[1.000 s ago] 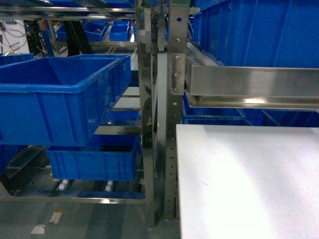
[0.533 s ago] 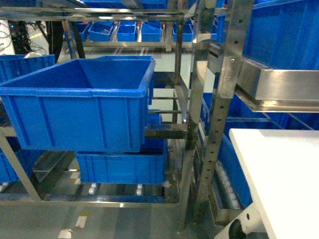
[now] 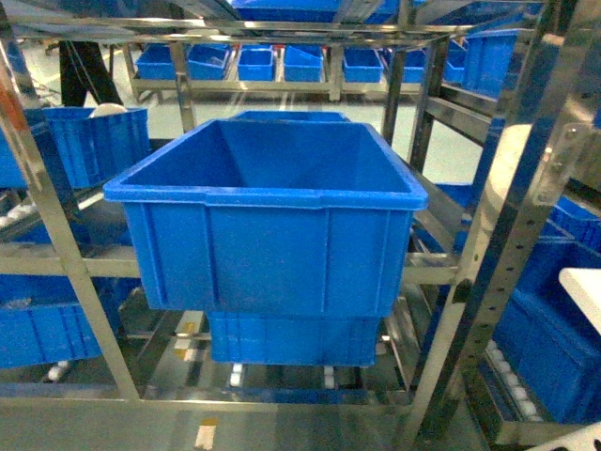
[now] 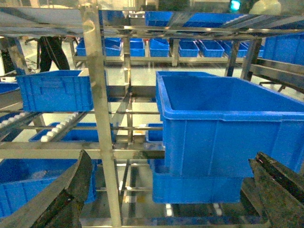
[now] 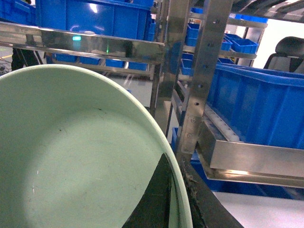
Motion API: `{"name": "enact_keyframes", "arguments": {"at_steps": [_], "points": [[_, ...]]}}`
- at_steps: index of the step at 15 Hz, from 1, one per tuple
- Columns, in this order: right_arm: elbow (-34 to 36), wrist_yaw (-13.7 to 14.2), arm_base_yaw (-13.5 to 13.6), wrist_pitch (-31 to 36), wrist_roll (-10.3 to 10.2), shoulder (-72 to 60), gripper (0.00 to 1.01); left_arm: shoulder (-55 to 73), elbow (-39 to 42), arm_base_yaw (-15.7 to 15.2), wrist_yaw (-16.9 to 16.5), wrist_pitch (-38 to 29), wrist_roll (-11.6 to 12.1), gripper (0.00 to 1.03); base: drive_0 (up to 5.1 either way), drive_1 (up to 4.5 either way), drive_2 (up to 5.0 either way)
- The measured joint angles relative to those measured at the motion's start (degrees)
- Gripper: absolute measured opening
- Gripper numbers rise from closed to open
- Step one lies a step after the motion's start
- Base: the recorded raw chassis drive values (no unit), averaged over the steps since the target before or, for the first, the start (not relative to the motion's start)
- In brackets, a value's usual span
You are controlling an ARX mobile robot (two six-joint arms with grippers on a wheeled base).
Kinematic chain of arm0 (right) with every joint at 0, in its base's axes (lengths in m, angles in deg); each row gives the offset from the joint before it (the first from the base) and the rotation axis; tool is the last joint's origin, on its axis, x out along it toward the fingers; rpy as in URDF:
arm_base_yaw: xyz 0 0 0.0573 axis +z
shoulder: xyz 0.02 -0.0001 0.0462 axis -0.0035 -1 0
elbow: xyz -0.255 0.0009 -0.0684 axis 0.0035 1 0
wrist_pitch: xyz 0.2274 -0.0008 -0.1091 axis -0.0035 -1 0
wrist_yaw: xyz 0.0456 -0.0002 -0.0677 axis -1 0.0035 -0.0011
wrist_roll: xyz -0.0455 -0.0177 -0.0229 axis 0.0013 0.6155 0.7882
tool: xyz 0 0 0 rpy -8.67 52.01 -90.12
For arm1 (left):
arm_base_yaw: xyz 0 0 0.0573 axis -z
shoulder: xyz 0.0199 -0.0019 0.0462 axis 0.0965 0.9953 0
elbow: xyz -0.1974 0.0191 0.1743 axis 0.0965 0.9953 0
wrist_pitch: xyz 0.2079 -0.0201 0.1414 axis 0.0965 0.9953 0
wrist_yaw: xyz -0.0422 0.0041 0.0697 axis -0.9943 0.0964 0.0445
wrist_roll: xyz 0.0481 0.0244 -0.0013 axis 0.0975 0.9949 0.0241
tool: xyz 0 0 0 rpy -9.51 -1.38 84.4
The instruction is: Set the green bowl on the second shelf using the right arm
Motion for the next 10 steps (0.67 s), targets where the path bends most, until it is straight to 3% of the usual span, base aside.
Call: {"name": "enact_keyframes", "arguments": {"at_steps": [6, 9, 10], "points": [[0.0, 0.0, 0.0, -0.3, 0.0, -0.1, 0.03, 0.0, 0.0, 0.0, -0.1, 0.0, 0.0, 0.98, -0.3, 3.90, -4.4], [0.0, 0.2, 0.0, -0.2, 0.0, -0.1, 0.03, 0.0, 0.0, 0.0, -0.2, 0.0, 0.0, 0.98, -3.0, 4.49, -1.5], [0.0, 0.2, 0.0, -0.3, 0.0, -0.1, 0.03, 0.0, 0.0, 0.0, -0.1, -0.1, 0.0, 0.98, 0.0, 0.00, 0.0]]}}
